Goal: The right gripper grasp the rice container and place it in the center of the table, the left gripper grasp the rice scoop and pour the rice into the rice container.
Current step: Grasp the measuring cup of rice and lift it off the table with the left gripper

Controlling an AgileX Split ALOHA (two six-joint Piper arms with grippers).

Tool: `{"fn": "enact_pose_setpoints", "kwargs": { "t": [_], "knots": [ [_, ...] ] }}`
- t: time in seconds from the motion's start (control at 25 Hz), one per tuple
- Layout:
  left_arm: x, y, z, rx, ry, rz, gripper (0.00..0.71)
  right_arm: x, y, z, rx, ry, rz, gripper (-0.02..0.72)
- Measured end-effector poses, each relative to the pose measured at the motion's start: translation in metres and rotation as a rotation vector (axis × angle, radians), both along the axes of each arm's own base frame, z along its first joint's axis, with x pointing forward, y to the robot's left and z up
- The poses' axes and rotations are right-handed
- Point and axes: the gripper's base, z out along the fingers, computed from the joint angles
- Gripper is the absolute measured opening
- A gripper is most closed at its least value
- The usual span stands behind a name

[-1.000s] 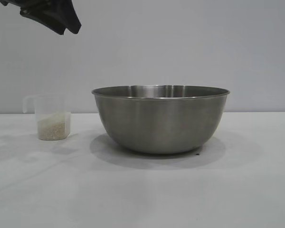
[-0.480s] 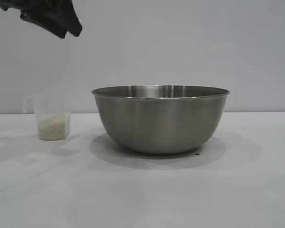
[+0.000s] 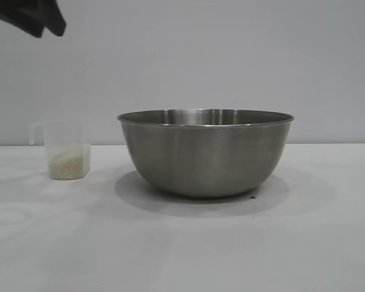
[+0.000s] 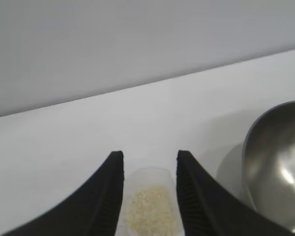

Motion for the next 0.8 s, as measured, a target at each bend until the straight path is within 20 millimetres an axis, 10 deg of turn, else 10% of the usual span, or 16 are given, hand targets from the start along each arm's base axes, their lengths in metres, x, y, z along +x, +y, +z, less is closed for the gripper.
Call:
{"fn": "enact_pose_setpoints", "kwargs": {
  "t": [0.48, 0.8],
  "knots": [
    [0.011, -0.001, -0.100, 0.069, 0.133, 0.020, 0.223, 0.000, 0.000, 0.000, -0.008, -0.004, -0.002, 0.389],
    [0.035, -0.002, -0.117, 0.059, 0.132, 0.092, 0.223, 0.000, -0.001, 0.000, -0.009, -0.005, -0.002, 0.389]
  ]
}}
